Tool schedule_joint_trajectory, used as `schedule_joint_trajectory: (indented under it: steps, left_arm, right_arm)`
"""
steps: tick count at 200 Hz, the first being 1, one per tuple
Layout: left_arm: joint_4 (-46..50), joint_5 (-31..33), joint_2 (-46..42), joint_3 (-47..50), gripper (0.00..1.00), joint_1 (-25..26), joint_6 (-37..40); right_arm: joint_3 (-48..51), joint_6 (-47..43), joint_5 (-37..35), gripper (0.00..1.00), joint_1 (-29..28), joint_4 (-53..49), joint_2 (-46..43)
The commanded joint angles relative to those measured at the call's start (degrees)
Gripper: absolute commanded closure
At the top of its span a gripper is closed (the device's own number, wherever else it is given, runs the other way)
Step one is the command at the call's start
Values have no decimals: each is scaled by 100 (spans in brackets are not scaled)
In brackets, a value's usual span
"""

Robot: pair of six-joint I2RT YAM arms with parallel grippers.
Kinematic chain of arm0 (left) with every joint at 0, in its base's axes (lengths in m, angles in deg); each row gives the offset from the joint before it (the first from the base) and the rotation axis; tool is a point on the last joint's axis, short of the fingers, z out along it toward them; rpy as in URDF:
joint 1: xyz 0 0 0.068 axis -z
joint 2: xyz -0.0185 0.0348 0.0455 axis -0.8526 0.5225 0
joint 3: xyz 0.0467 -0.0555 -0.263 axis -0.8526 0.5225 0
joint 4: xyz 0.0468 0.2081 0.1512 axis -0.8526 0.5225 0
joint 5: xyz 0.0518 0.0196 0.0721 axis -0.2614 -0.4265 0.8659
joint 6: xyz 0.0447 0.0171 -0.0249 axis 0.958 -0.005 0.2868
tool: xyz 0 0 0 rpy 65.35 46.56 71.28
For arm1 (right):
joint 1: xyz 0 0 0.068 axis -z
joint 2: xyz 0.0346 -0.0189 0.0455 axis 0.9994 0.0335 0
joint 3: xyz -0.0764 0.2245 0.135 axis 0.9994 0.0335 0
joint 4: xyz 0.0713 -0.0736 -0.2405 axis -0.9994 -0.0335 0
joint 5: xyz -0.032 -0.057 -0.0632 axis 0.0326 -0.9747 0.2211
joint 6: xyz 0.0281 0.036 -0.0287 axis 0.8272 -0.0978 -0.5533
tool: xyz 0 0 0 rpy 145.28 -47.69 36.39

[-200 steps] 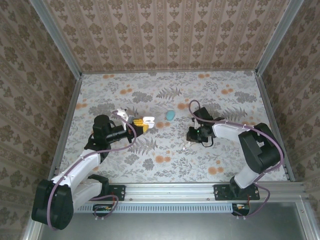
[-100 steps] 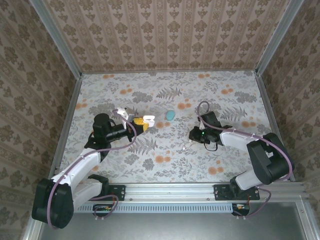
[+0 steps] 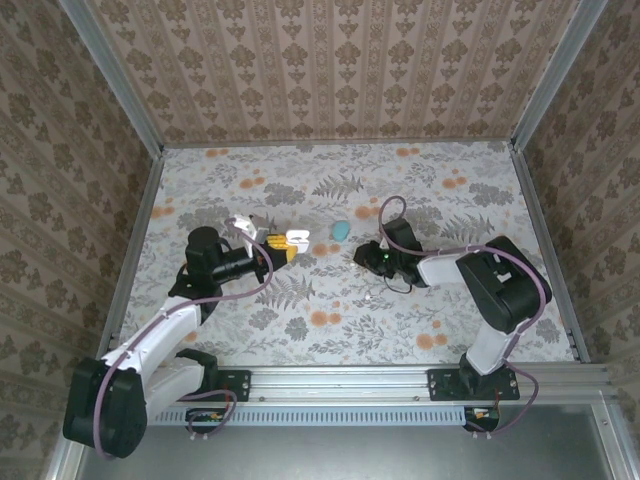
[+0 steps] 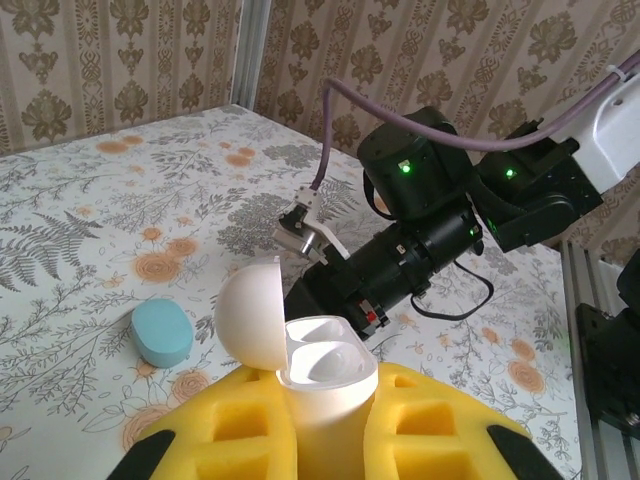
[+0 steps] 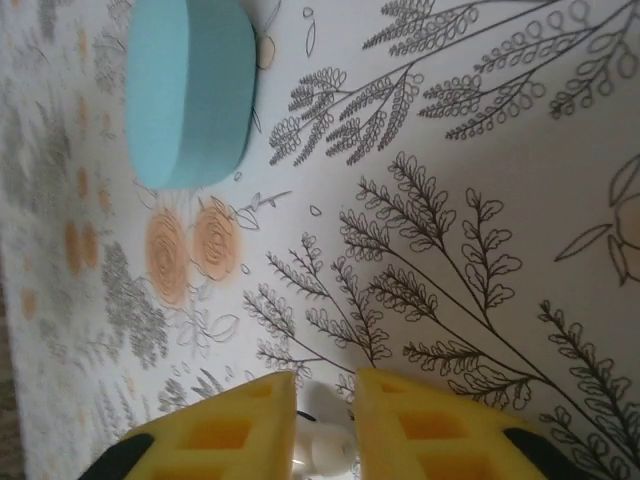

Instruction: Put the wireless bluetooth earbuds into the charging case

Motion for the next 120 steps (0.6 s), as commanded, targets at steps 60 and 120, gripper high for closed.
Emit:
schedule_joint_trajectory:
  steps: [60,120]
  left_arm:
    - [22,7,-53,-129,100,1,267]
    - [5,-66,58,-168,100,11,199]
  right_arm:
    - [491,-668,-1370,57,48,-2757,-2359]
    - [-1516,-2622,-689,55,-284,-4773,-1035]
